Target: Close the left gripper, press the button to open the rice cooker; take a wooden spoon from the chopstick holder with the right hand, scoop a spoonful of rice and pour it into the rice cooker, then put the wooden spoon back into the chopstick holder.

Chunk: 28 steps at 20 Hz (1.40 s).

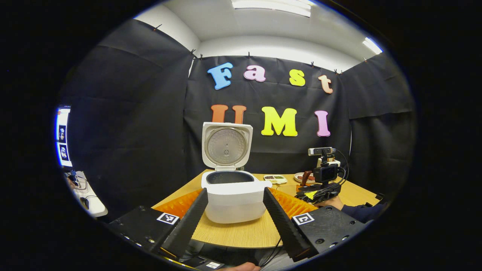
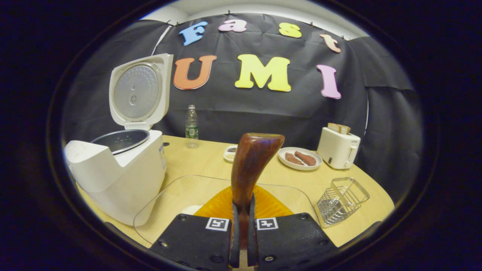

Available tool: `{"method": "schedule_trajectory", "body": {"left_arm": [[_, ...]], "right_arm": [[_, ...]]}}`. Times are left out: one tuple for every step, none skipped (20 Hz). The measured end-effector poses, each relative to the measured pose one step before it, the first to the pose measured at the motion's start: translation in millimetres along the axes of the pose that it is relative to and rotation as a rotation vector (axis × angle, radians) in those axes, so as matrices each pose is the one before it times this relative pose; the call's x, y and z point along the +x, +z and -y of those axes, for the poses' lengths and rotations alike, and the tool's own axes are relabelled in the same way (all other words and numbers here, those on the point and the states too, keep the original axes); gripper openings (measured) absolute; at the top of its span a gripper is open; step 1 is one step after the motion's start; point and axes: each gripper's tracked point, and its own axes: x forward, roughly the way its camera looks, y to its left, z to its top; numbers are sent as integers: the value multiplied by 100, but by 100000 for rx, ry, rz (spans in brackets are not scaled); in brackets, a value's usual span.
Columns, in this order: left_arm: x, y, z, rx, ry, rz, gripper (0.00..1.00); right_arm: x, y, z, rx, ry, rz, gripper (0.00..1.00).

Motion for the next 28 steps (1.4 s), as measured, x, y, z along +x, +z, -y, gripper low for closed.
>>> {"method": "schedule_trajectory", "body": {"left_arm": [[78,301,8,22,-45,555,94],[79,56,62,-238,-152,275,94],[-36,-124,68,-330,-263,-42,94],[33,-201,-6,-205,-111,-373,94],[31,-193,-124,-17,204,-431,94],[52,-174,-57,169,380,-382,94],[140,-2,-75,91,335,-253,94],[1,-199,28,-104,104,-383,94],[45,-155,57,-184,-20,-333,94],[-33,-40,2,-30,-193,-225,94],[50,-169,96,192,-141,-165,94],[-27,-177,90,339,19,-256,94],[122,-151,-15,498,-35,-228,94],[-93,-6,32,430,83,-126,94],[64,-64,44,412,-57,-210,94],[79,-43,69,342,-82,-126,94],[48,-127,33,349,98,-335,94],[-56,-215,-31,442,191,-329,94],[-20,17,-33,412,176,-38,94],[28,96,-79,368,182,10,94],[160,11,76,192,212,9,94],[-11,0,17,121,4,-33,94],[-59,12,35,227,-23,106,94],[-49,69,36,394,17,213,94],[-10,126,-70,462,56,326,94],[-18,105,-91,247,294,191,94],[102,132,-17,41,181,278,94],[-32,96,59,-25,-233,110,94]], "right_arm": [[4,76,-441,836,1298,-452,13],[-40,-63,-535,854,1895,-535,13],[-80,-93,-804,1401,3140,-890,13],[-236,-93,-895,1710,3586,-896,13],[-204,-309,-859,1641,3638,-1250,13],[-216,-111,-673,2273,3078,-1481,13],[-193,-245,-468,3209,2923,-1992,13],[-108,-220,-428,2904,2473,-1797,13],[-106,-310,-389,3594,2939,-2080,13],[-75,-20,6,3785,1915,-1902,13],[-16,-128,223,3895,1097,-1608,13],[-70,-3,391,4583,1457,-1725,13],[62,-7,382,6398,1646,-1725,13],[168,-4,443,7387,2337,-1885,13],[138,-94,297,7103,1996,-1739,13],[33,626,56,3019,1041,451,13],[-28,367,-579,2172,3254,394,13],[176,324,-343,1392,1069,-164,13],[-550,-20,71,1223,27,-3,13],[-39,108,411,1940,-134,-72,13],[-88,223,608,2713,-634,449,13],[-220,457,472,2646,-321,1052,13],[-188,554,333,2255,142,1357,13],[-361,692,369,2893,488,1890,13],[-508,832,259,2894,834,1933,13],[-349,606,221,2587,900,1133,13],[-345,594,0,2180,1049,1477,13],[-445,741,133,2070,733,1750,13]]}}
